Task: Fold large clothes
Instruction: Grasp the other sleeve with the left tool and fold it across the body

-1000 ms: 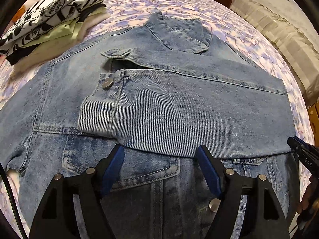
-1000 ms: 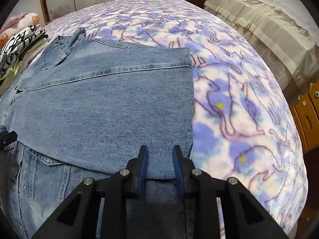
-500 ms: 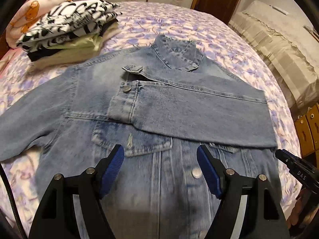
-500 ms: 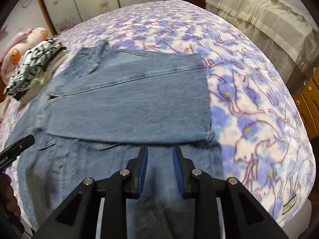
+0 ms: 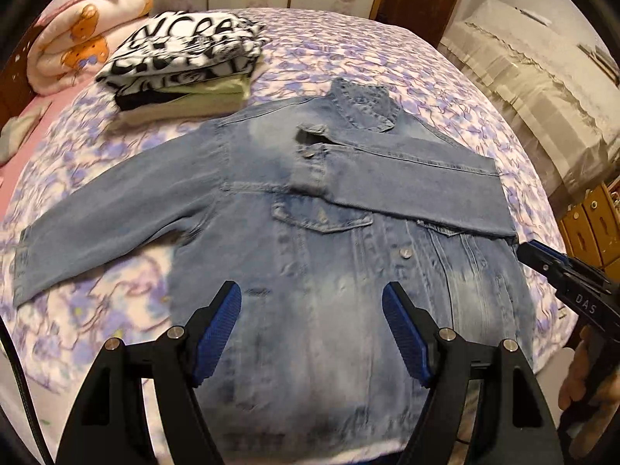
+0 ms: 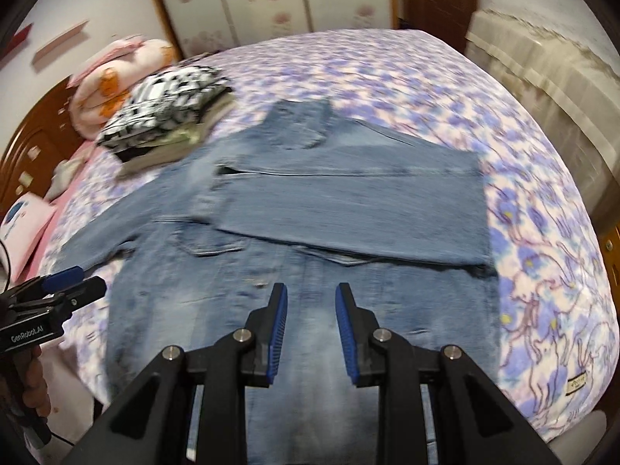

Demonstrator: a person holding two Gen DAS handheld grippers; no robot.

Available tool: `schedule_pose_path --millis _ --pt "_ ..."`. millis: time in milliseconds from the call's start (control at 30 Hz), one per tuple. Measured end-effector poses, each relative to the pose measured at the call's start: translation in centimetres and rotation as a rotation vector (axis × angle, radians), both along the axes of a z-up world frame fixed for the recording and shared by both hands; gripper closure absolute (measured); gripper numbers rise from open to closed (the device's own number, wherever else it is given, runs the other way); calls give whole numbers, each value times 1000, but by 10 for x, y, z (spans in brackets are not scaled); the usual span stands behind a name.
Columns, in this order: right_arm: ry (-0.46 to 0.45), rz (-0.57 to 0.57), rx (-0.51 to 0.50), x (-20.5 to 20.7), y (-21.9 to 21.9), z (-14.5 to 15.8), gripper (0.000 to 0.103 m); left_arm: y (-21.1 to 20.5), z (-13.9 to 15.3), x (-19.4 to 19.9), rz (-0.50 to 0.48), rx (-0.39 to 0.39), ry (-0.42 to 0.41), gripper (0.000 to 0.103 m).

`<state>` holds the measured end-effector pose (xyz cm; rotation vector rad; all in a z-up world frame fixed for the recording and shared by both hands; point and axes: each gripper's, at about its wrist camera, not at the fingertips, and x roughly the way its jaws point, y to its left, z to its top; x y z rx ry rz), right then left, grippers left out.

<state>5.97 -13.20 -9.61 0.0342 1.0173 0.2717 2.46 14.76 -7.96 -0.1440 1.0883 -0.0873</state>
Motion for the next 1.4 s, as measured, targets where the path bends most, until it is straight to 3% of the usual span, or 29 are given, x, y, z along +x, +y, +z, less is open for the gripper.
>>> schedule_pose_path --millis 233,400,867,1000,1167,1200,1233,1300,1400 --pt "-25 117 10 -2 65 15 77 76 13 -10 76 -15 30 29" --pt "-33 181 12 13 117 19 77 151 0 -4 208 -116 59 29" --pt "55 296 32 67 241 -30 77 345 -120 2 802 -433 172 29" --pt "82 318 36 71 256 -44 77 377 -150 -5 956 -477 195 29" --pt "105 328 27 73 261 -60 77 394 -159 0 1053 -468 184 29" --pt "110 327 24 73 261 -62 77 397 -159 3 1062 -443 176 35" --pt "116 326 23 73 259 -65 77 399 -156 6 1072 -392 168 57" --pt "127 319 22 73 253 -70 77 405 -153 13 1064 -304 186 90" --pt "135 303 25 71 240 -75 77 397 -142 27 1011 -219 176 97"
